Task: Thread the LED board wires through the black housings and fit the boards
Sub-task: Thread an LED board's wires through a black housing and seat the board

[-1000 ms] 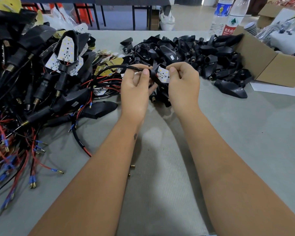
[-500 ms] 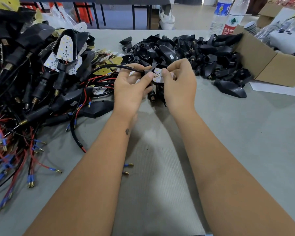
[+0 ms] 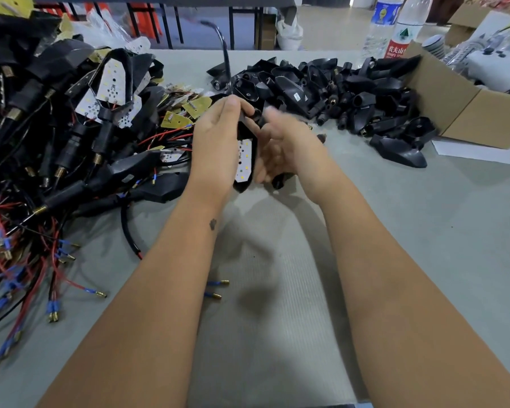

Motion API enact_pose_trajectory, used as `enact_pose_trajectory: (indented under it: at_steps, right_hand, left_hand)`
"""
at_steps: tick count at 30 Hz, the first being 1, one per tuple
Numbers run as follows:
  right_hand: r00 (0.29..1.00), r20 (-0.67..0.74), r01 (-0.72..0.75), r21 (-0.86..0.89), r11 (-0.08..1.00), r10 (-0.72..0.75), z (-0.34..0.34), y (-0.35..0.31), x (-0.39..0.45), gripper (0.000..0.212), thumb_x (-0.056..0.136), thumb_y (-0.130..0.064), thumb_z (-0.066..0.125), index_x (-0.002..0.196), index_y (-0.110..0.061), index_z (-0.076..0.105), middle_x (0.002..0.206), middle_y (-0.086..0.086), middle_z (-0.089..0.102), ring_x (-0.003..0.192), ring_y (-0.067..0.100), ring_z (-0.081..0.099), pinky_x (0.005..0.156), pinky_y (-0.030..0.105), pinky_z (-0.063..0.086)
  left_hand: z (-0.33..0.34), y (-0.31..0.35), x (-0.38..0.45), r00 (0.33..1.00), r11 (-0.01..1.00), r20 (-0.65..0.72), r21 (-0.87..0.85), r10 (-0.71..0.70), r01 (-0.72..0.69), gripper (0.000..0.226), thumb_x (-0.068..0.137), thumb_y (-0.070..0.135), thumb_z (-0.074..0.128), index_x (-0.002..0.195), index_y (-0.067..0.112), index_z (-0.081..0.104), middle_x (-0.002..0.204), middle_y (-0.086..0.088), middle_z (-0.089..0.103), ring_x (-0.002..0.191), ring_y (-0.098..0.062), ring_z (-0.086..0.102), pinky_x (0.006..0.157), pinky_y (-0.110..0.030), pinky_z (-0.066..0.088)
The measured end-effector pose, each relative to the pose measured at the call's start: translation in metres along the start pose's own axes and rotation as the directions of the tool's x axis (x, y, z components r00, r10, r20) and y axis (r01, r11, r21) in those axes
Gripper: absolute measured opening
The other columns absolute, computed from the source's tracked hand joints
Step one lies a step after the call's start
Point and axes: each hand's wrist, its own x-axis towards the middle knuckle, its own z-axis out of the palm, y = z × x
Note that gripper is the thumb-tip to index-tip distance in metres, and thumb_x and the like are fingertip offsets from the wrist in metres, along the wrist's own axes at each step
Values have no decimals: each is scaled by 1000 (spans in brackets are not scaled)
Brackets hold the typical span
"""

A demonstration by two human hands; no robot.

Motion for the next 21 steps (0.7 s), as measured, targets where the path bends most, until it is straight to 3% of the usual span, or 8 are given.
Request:
enact_pose_trajectory:
  at_steps: [2, 5, 7, 9, 12, 16, 19, 21]
  right_hand:
    - [998, -49, -32, -19, 999, 31, -5, 1, 3, 65, 99, -54, 29, 72, -3, 59, 70, 16, 68, 64, 30, 64, 63, 32, 48]
    - [932, -359, -103, -391, 915, -49, -7, 10, 4, 62, 97, -51, 30, 80, -2, 63, 84, 9, 71, 82, 26, 66, 75, 35, 47]
    - [860, -487, -144, -514, 846, -149, -8, 18, 6, 54, 99, -45, 32, 85, -3, 63, 87, 6, 68, 84, 22, 60, 70, 33, 43]
    - [831, -536, -100, -409, 907, -151, -10, 19, 9, 50, 100, -40, 35, 84, -1, 61, 86, 11, 67, 78, 24, 59, 67, 36, 42]
    - [880, -473, 34, -37, 999, -47, -2, 12, 11, 34, 98, -30, 43, 83, -8, 64, 76, 8, 66, 60, 16, 56, 61, 33, 45]
    - [910, -406, 64, -73, 995, -88, 6, 13, 13, 14, 92, -9, 52, 94, -11, 65, 67, 2, 64, 57, 9, 54, 63, 27, 44]
    - [922, -386, 45, -8, 999, -44, 3, 15, 11, 19, 91, -6, 59, 109, -7, 65, 64, 3, 63, 48, 3, 54, 52, 18, 43]
    - [935, -355, 36, 61, 997, -12, 2, 14, 10, 20, 90, -4, 62, 110, -5, 65, 66, 6, 61, 42, 1, 50, 45, 15, 39]
  left_hand:
    - [-4, 2, 2, 998, 998, -33, 28, -59, 60, 35, 103, 24, 39, 75, 21, 60, 62, 7, 64, 71, -14, 50, 71, -29, 42]
    - [-9, -1, 2, 981, 978, 16, 86, -191, 189, 34, 100, 23, 43, 73, 20, 64, 65, 2, 68, 74, -21, 46, 70, -31, 40]
    - [-11, -2, 0, 958, 962, 127, 122, -258, 243, 34, 98, 23, 45, 71, 20, 66, 70, -2, 71, 72, -20, 53, 76, -34, 42]
    - [-11, -4, -2, 931, 949, 227, 204, -286, 241, 35, 97, 27, 46, 70, 22, 69, 76, -4, 74, 73, -16, 62, 82, -35, 45]
    - [-8, -7, -6, 895, 932, 325, 295, -305, 210, 35, 94, 34, 49, 71, 24, 73, 82, -3, 76, 86, -17, 69, 91, -36, 48]
    - [-6, -9, -10, 863, 916, 382, 351, -332, 197, 36, 90, 26, 59, 58, 26, 74, 65, 9, 72, 59, 0, 63, 61, -16, 44]
    - [-8, -9, -7, 832, 861, 381, 467, -403, 203, 29, 82, 29, 62, 55, 28, 73, 61, 10, 69, 54, -2, 55, 61, -22, 40]
    - [-9, -8, -3, 824, 855, 362, 451, -435, 254, 23, 79, 30, 62, 60, 22, 72, 61, 7, 67, 51, -4, 54, 58, -23, 40]
